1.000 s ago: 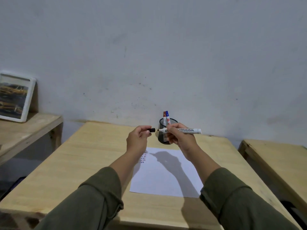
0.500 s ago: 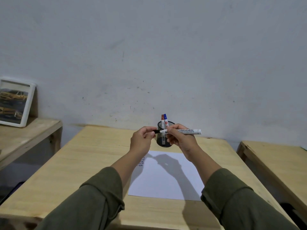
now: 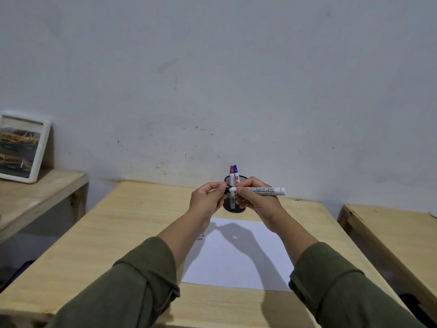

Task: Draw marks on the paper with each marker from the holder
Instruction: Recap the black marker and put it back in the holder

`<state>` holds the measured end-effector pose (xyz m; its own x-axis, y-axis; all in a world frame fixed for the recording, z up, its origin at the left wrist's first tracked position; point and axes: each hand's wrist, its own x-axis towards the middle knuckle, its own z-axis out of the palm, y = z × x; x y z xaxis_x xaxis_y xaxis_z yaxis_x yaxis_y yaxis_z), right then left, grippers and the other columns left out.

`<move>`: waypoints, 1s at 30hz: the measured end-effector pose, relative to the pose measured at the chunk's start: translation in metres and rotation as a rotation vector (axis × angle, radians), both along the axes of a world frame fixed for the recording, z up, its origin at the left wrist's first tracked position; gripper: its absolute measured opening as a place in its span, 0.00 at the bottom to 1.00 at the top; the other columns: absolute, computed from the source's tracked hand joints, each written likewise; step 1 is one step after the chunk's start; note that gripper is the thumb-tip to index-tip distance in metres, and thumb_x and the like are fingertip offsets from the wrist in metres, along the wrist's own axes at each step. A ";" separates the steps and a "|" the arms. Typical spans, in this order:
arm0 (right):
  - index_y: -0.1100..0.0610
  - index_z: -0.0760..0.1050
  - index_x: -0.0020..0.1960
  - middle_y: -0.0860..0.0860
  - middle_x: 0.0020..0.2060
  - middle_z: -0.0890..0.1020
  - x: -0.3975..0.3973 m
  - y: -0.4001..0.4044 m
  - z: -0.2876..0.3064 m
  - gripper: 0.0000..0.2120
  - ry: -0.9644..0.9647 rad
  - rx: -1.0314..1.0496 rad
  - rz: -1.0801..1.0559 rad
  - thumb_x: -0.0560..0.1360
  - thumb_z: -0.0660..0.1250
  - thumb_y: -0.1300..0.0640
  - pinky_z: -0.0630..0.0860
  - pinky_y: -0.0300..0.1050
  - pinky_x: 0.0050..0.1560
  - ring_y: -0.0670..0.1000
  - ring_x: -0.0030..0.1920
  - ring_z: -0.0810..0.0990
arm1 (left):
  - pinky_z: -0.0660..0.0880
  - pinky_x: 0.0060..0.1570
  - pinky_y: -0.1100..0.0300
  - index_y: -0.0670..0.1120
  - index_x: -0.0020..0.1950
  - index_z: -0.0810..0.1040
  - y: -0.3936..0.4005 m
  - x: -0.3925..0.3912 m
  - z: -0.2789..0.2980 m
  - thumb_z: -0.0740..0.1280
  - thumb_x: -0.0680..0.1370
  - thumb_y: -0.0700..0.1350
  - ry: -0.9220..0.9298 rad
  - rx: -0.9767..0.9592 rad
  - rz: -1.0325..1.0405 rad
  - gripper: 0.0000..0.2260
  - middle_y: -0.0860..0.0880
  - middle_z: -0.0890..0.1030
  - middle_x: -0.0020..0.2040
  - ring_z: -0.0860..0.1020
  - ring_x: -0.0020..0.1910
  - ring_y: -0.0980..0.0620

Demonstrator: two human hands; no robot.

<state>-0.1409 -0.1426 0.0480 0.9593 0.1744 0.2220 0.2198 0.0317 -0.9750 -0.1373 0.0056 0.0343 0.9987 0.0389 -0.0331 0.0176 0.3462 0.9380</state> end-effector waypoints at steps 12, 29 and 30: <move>0.59 0.75 0.43 0.56 0.35 0.79 -0.005 0.006 -0.008 0.03 0.040 0.098 -0.005 0.75 0.65 0.65 0.78 0.43 0.42 0.52 0.35 0.78 | 0.76 0.41 0.68 0.47 0.44 0.78 -0.003 0.004 -0.005 0.64 0.77 0.36 -0.001 -0.080 -0.003 0.08 0.56 0.84 0.33 0.80 0.33 0.61; 0.64 0.76 0.56 0.58 0.40 0.83 0.003 -0.005 0.003 0.10 0.106 0.022 0.038 0.74 0.66 0.67 0.82 0.43 0.43 0.51 0.35 0.83 | 0.75 0.55 0.59 0.50 0.48 0.76 0.001 0.029 0.018 0.68 0.74 0.36 -0.165 0.132 0.041 0.09 0.47 0.82 0.50 0.80 0.48 0.53; 0.63 0.75 0.58 0.58 0.39 0.83 0.005 -0.005 0.002 0.12 0.103 0.009 0.035 0.74 0.66 0.67 0.82 0.46 0.46 0.52 0.36 0.84 | 0.75 0.52 0.61 0.49 0.49 0.76 -0.004 0.031 0.020 0.69 0.74 0.37 -0.174 0.143 0.023 0.09 0.47 0.82 0.49 0.80 0.47 0.54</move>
<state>-0.1354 -0.1478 0.0502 0.9705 0.2071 0.1238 0.1166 0.0463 -0.9921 -0.1064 0.0017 0.0544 0.9876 0.0537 0.1473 -0.1553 0.2075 0.9658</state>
